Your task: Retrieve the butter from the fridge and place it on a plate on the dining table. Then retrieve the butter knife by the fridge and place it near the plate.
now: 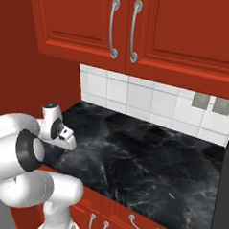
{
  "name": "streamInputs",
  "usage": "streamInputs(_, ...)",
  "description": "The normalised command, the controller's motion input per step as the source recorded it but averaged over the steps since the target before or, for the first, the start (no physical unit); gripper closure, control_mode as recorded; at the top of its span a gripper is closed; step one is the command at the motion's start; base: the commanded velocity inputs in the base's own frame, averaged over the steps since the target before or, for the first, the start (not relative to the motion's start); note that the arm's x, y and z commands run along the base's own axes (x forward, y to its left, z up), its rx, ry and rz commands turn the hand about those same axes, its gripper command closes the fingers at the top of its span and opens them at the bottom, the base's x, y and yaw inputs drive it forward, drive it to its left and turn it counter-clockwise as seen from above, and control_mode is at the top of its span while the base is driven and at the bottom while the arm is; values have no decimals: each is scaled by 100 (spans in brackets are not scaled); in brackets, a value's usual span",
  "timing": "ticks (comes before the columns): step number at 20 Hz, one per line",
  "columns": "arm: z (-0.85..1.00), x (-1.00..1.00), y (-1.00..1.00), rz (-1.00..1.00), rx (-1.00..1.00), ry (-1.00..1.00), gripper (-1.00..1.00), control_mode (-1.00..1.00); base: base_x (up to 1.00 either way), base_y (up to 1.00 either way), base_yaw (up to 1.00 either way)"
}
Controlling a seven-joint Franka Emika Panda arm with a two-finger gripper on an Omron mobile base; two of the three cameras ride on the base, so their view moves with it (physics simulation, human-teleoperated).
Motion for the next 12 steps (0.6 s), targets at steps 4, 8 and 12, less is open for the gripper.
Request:
streamInputs(4,-17,4,0,0,0,4,-100,-100,0,0,0)
streamInputs(8,-22,0,0,0,0,6,-100,-100,0,0,0)
streamInputs(12,-25,0,0,0,0,5,-100,-100,0,0,0)
